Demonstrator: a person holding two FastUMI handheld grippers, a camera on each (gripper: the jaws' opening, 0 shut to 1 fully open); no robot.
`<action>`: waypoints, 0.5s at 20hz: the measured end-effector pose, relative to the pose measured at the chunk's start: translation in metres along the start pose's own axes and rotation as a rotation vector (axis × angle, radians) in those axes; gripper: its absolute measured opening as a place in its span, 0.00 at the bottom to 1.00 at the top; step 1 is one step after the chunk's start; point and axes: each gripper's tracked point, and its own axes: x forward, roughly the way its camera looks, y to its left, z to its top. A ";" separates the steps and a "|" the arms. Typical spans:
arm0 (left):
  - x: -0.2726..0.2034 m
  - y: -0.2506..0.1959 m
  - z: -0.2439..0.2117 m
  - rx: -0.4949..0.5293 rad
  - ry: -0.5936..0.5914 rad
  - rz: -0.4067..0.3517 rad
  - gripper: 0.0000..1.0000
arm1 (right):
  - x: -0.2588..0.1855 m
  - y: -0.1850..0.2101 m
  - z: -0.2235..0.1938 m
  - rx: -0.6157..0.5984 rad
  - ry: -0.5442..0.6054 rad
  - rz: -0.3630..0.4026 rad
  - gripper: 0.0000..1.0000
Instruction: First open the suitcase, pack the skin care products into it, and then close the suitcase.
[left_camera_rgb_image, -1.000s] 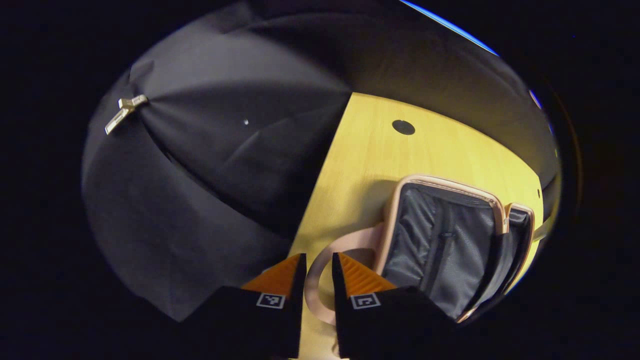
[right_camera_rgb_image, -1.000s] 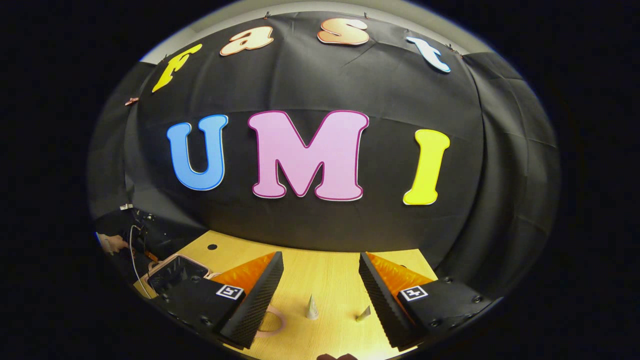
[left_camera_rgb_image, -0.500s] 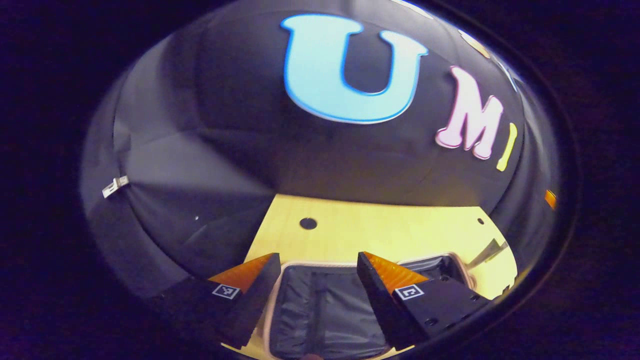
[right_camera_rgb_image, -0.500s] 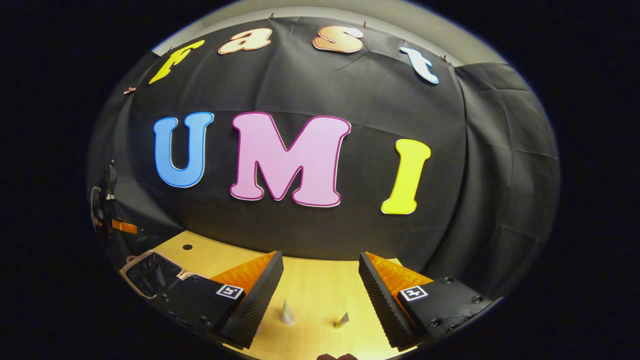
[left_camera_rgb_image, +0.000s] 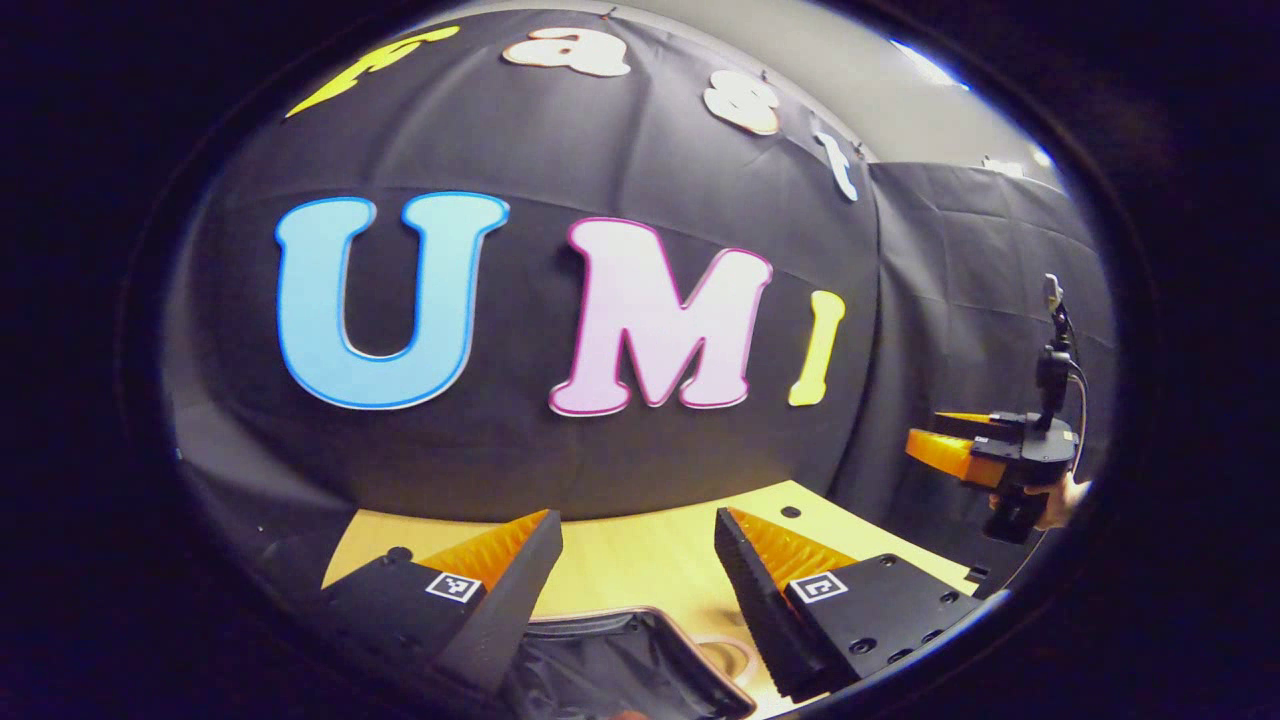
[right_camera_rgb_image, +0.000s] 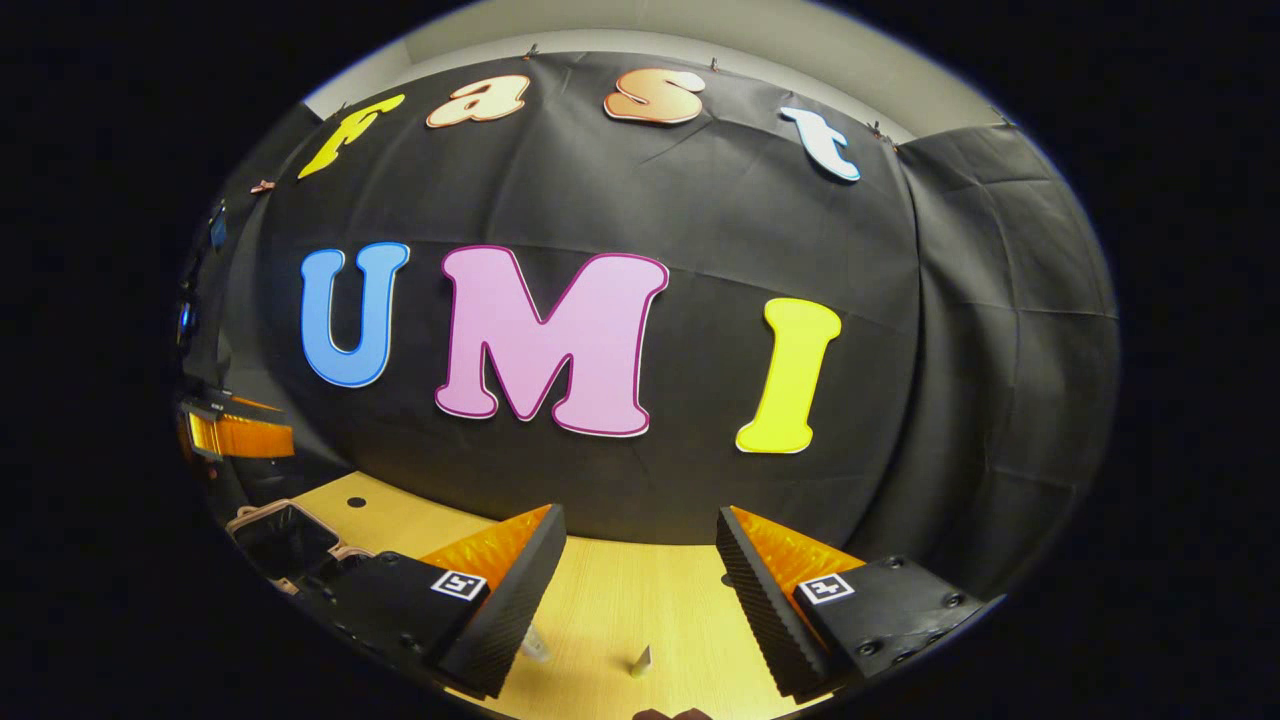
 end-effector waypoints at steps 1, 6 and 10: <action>0.006 -0.031 -0.013 -0.017 0.043 -0.056 0.96 | 0.001 -0.001 -0.005 0.018 0.009 0.016 0.96; 0.048 -0.106 -0.091 0.016 0.228 -0.166 0.96 | 0.003 -0.010 -0.026 0.026 0.037 0.075 0.96; 0.098 -0.120 -0.160 0.010 0.400 -0.146 0.96 | -0.003 -0.009 -0.042 0.009 0.059 0.159 0.97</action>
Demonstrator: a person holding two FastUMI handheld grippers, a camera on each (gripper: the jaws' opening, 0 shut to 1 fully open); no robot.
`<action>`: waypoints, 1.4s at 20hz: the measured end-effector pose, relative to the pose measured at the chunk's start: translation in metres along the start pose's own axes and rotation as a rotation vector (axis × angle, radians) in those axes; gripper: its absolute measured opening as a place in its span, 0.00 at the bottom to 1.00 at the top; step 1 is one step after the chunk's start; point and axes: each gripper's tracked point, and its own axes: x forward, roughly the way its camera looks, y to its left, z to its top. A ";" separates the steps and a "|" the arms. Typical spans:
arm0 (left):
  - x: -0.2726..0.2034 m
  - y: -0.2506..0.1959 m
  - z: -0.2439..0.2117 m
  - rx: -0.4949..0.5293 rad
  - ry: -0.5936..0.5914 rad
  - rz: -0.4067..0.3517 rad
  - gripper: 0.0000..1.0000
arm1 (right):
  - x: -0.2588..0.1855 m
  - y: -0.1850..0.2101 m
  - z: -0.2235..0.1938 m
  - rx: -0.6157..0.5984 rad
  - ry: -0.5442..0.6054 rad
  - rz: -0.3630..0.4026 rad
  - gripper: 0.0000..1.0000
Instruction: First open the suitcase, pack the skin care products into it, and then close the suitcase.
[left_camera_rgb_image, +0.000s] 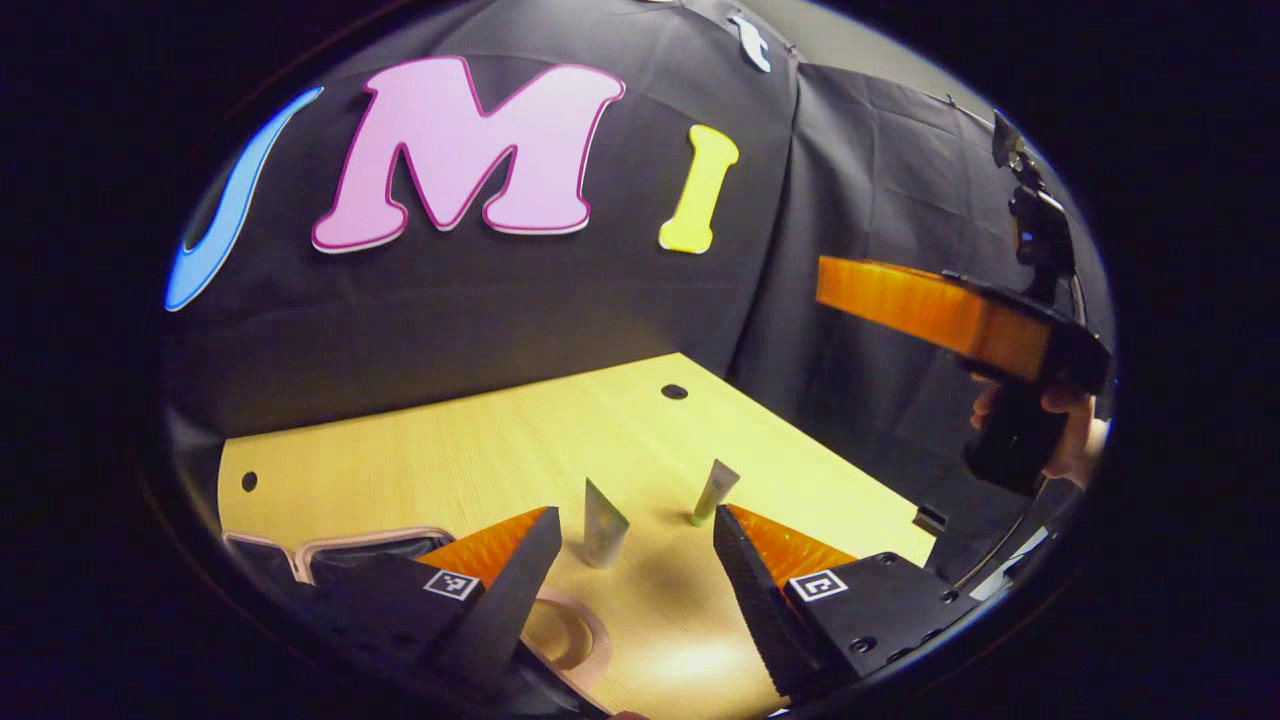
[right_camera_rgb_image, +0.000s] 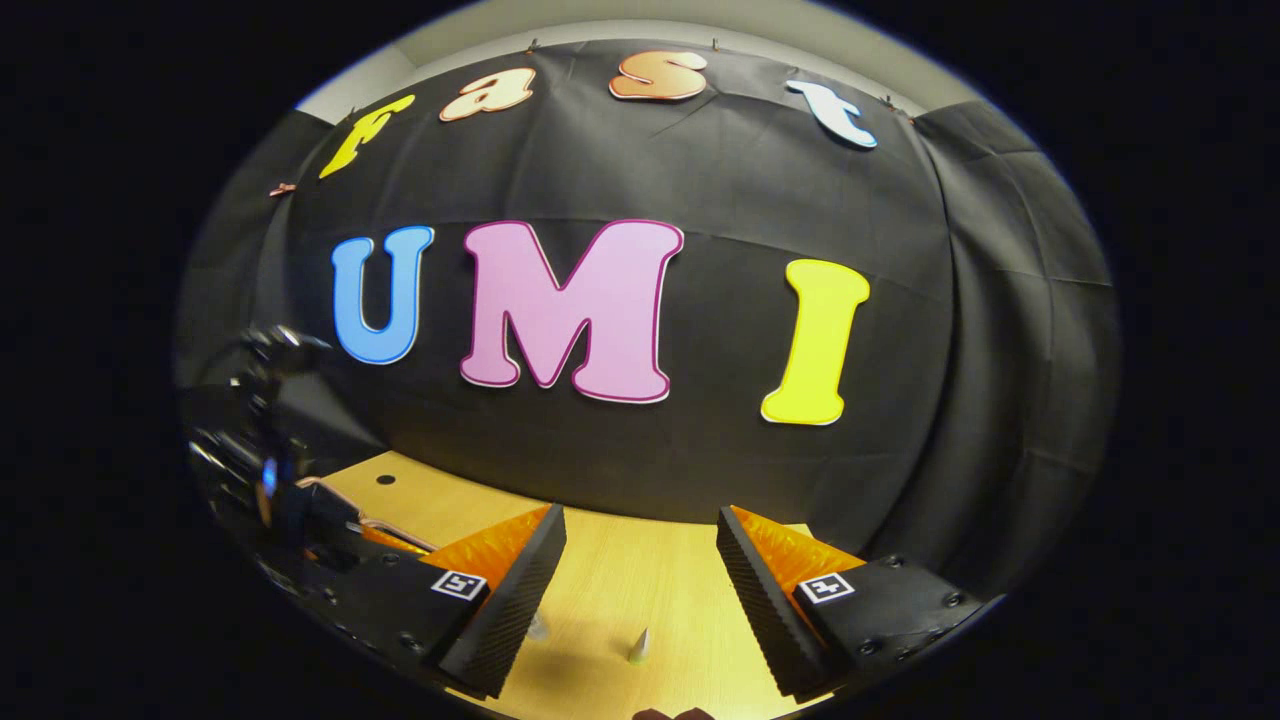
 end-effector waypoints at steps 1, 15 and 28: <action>0.014 0.000 -0.015 -0.010 0.035 0.026 0.96 | -0.001 0.003 -0.005 0.004 0.009 0.028 0.96; 0.151 0.053 -0.082 -0.070 0.247 0.222 0.45 | 0.012 -0.016 -0.155 0.010 0.288 0.145 0.97; -0.033 0.057 -0.049 -0.152 0.219 0.222 0.40 | 0.101 -0.009 -0.295 0.099 0.544 0.083 0.26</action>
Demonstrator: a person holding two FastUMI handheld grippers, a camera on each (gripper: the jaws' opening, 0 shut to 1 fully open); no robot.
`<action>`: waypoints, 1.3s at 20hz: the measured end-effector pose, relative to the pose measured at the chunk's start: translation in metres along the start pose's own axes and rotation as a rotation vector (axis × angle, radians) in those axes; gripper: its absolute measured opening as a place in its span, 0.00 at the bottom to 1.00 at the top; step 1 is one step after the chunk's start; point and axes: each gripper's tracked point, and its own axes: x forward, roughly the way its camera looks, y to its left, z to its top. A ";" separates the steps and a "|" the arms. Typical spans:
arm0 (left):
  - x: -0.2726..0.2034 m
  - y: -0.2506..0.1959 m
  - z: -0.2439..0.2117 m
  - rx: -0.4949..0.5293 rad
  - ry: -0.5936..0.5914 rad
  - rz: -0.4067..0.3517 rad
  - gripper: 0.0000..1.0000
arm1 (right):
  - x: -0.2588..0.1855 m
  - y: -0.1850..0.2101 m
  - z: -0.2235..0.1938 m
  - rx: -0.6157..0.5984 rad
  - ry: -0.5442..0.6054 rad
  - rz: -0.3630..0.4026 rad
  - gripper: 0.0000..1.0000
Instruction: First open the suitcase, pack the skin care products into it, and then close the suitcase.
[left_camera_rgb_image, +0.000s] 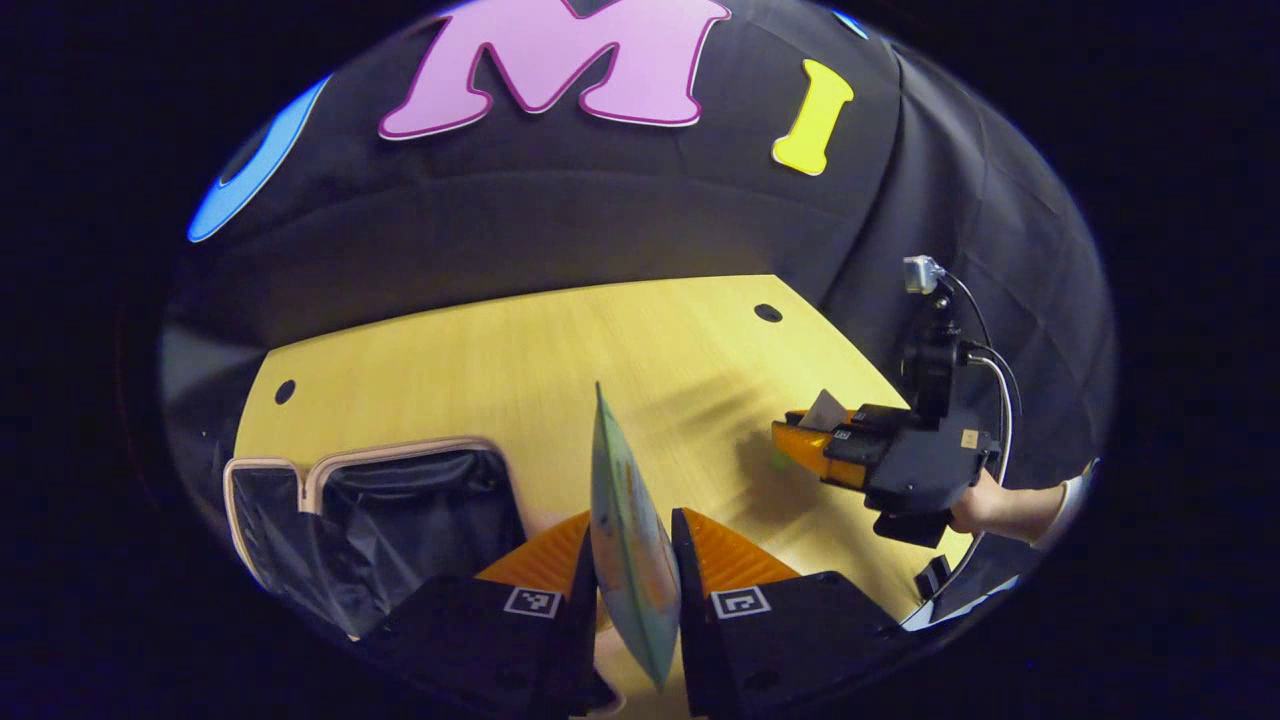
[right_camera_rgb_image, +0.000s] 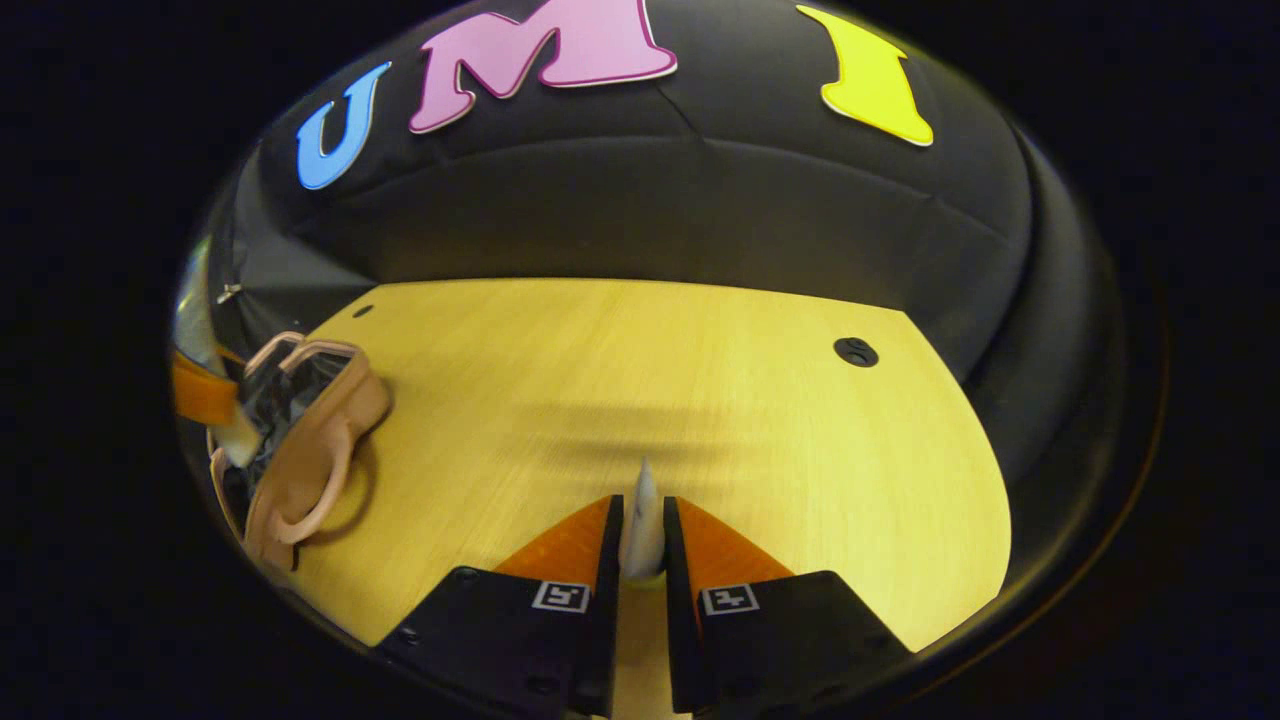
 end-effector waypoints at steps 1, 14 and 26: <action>-0.017 0.017 -0.010 -0.011 0.012 0.018 0.40 | -0.004 0.004 0.001 0.017 0.009 0.009 0.25; -0.027 0.153 -0.156 -0.159 0.515 0.112 0.40 | -0.117 0.195 0.046 0.035 -0.037 0.312 0.23; -0.094 0.206 -0.108 -0.096 0.127 0.161 0.93 | -0.116 0.350 -0.006 0.018 0.183 0.469 0.23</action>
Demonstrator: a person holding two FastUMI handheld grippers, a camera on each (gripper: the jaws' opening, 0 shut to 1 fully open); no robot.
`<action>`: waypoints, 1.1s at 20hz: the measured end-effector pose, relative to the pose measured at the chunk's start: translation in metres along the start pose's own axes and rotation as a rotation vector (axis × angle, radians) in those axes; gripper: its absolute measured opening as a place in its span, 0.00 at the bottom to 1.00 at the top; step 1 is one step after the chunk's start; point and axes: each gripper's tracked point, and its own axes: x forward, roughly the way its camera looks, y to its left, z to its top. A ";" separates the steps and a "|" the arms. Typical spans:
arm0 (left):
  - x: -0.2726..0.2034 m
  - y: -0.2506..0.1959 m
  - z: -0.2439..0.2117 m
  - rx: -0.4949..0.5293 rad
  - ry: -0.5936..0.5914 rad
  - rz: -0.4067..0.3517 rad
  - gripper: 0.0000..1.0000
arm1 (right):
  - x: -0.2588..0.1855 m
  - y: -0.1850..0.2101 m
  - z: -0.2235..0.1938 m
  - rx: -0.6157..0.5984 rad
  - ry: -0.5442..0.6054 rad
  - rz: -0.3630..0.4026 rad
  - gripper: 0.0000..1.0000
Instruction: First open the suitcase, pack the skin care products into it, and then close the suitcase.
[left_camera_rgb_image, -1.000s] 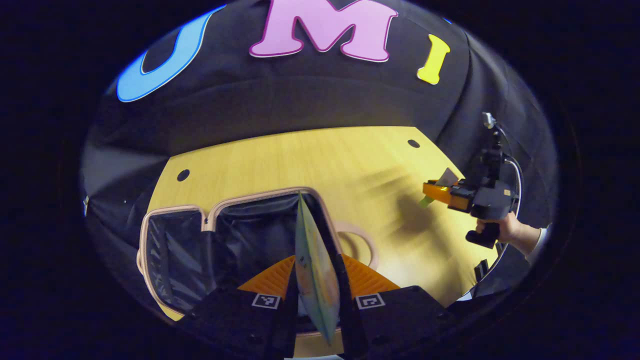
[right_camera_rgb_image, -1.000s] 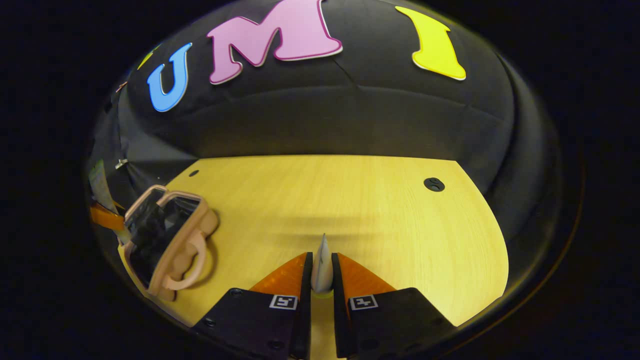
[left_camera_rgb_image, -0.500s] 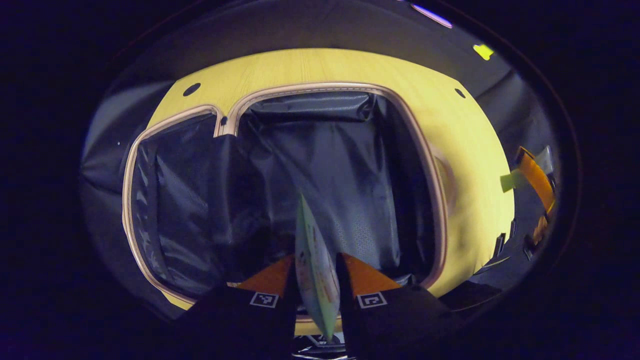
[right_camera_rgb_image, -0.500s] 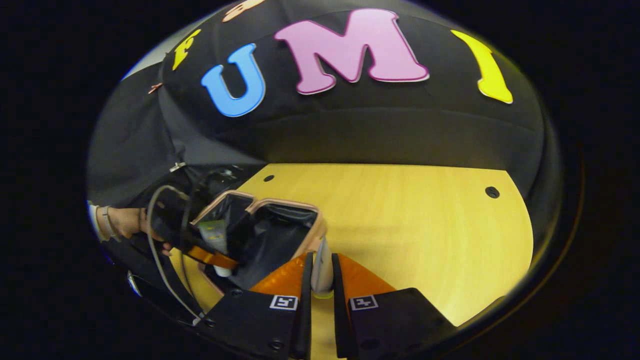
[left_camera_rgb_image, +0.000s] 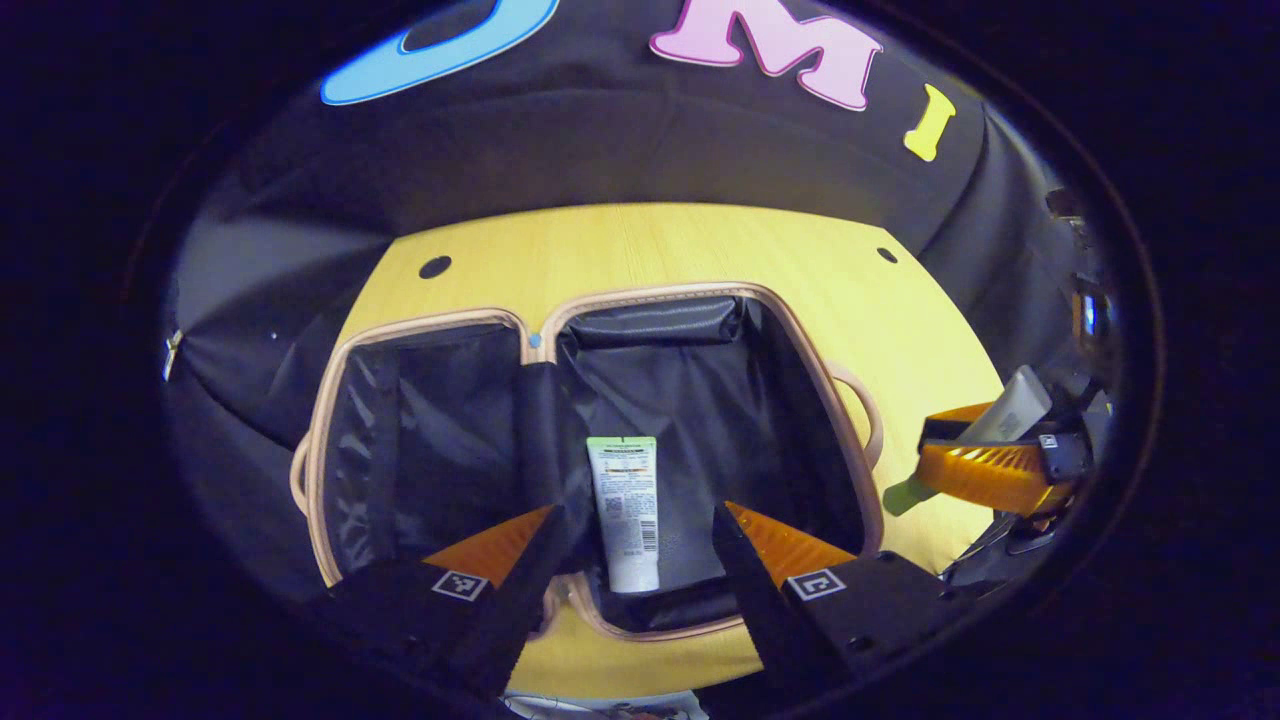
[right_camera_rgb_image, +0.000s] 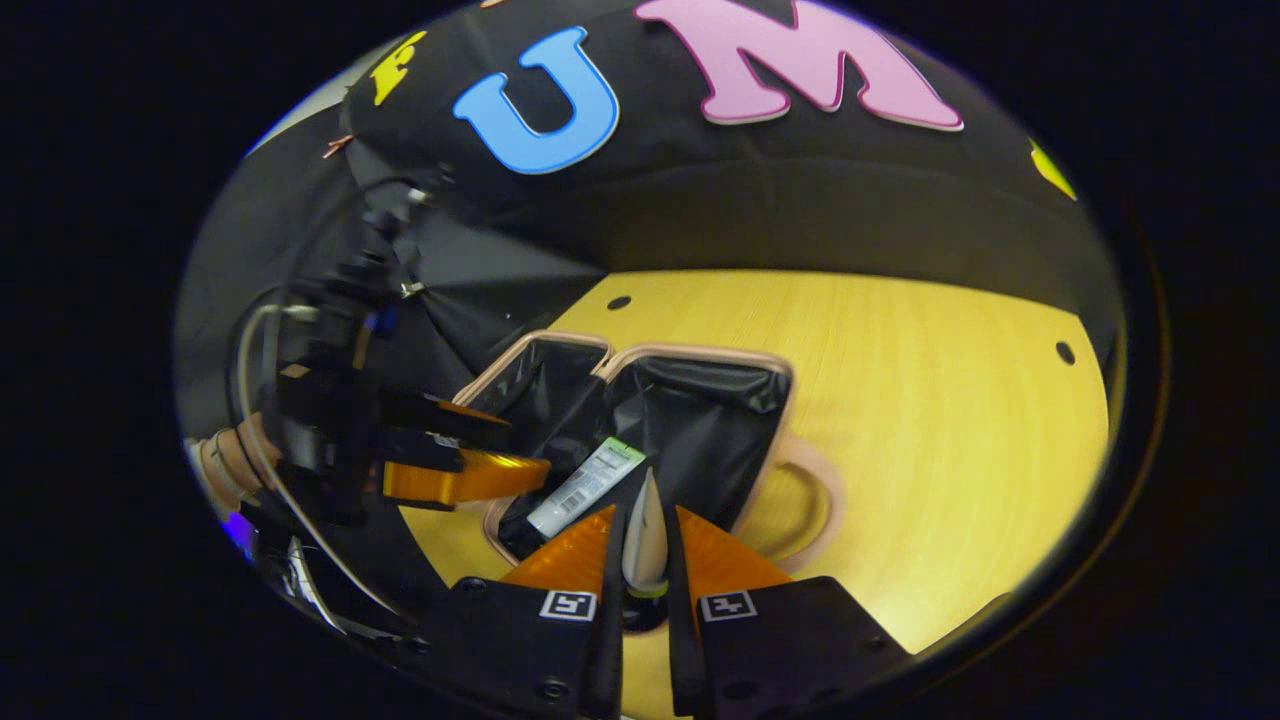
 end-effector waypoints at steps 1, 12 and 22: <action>-0.009 0.020 -0.001 -0.010 -0.020 0.028 0.93 | 0.012 0.002 -0.007 0.020 0.039 -0.006 0.23; -0.080 0.199 -0.064 -0.309 -0.061 0.289 0.93 | 0.067 -0.010 -0.040 0.157 0.150 -0.214 0.95; -0.022 0.315 -0.031 -0.673 -0.068 0.291 0.95 | -0.026 -0.035 -0.005 0.080 -0.060 -0.289 0.89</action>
